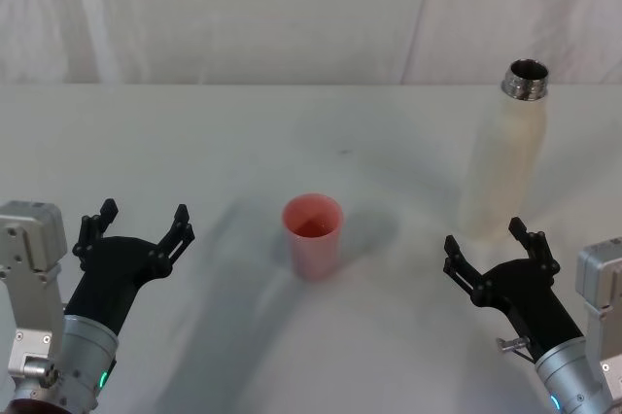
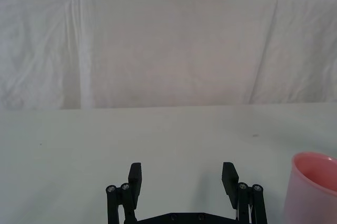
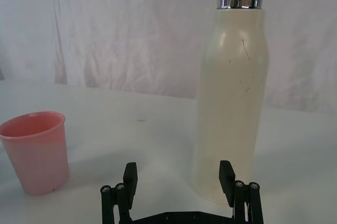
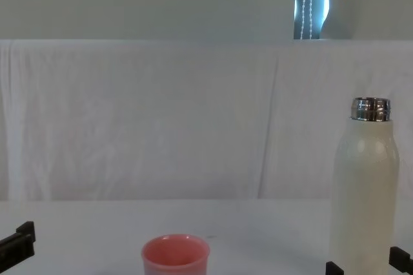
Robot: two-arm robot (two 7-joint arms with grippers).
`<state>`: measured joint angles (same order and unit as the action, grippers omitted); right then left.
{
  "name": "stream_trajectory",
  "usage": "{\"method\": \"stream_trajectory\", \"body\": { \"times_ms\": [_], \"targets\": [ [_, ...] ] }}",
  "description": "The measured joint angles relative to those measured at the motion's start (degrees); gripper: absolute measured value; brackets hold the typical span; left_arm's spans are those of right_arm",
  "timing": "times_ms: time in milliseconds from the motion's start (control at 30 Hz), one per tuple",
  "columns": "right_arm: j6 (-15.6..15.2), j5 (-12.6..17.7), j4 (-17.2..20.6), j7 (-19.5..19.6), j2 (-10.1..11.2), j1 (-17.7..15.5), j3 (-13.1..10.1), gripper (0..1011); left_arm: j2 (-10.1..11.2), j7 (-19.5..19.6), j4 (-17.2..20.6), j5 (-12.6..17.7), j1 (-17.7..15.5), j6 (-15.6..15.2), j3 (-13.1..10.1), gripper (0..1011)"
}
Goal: Grasp the thermos with one hand and pour water into the cup lid.
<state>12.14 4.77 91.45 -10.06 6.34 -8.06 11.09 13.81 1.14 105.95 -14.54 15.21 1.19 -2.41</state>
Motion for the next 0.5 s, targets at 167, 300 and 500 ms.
{"method": "stream_trajectory", "body": {
  "times_ms": [167, 300, 500],
  "targets": [
    [0.00, 0.00, 0.00, 0.00, 0.00, 0.00, 0.00, 1002, 0.00, 0.00, 0.00, 0.00, 0.00, 0.00, 0.00, 1001],
    [0.00, 0.00, 0.00, 0.00, 0.00, 0.00, 0.00, 1002, 0.00, 0.00, 0.00, 0.00, 0.00, 0.00, 0.00, 1001],
    [0.00, 0.00, 0.00, 0.00, 0.00, 0.00, 0.00, 1002, 0.00, 0.00, 0.00, 0.00, 0.00, 0.00, -0.01, 1001]
  ]
}}
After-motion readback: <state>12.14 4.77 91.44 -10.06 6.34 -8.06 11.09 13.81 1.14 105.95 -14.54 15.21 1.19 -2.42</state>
